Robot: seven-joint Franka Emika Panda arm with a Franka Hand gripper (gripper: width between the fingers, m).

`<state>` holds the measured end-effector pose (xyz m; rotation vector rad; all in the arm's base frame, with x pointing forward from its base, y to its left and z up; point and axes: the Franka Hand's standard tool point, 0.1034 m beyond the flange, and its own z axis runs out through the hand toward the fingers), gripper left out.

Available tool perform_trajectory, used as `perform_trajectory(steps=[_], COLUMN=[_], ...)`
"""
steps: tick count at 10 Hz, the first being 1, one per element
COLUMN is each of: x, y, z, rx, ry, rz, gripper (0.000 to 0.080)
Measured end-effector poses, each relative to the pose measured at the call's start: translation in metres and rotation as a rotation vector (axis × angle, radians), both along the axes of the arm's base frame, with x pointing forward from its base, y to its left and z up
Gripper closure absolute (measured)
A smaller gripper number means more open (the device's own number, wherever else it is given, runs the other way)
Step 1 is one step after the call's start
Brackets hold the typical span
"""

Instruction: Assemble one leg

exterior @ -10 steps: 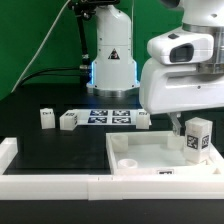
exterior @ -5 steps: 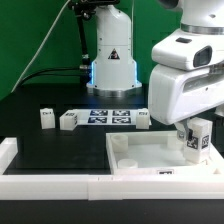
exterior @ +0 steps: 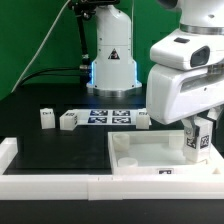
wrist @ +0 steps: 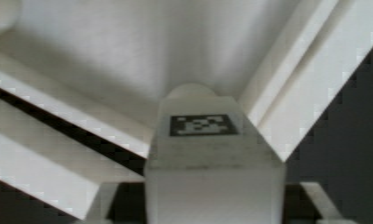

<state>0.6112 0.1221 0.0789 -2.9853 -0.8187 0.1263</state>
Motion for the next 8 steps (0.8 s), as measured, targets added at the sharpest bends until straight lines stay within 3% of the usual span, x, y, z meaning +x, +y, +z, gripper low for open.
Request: perform_trajectory(steps=[5,8], x=[-0.0009,-0.0009], y=[-0.0015,-0.0017], z=[-0.0013,-0.0016], rx=[-0.056,-0.096], ry=[0.033,0.039], rz=[-0.809,-1.164], gripper=[0.0508,0.0507])
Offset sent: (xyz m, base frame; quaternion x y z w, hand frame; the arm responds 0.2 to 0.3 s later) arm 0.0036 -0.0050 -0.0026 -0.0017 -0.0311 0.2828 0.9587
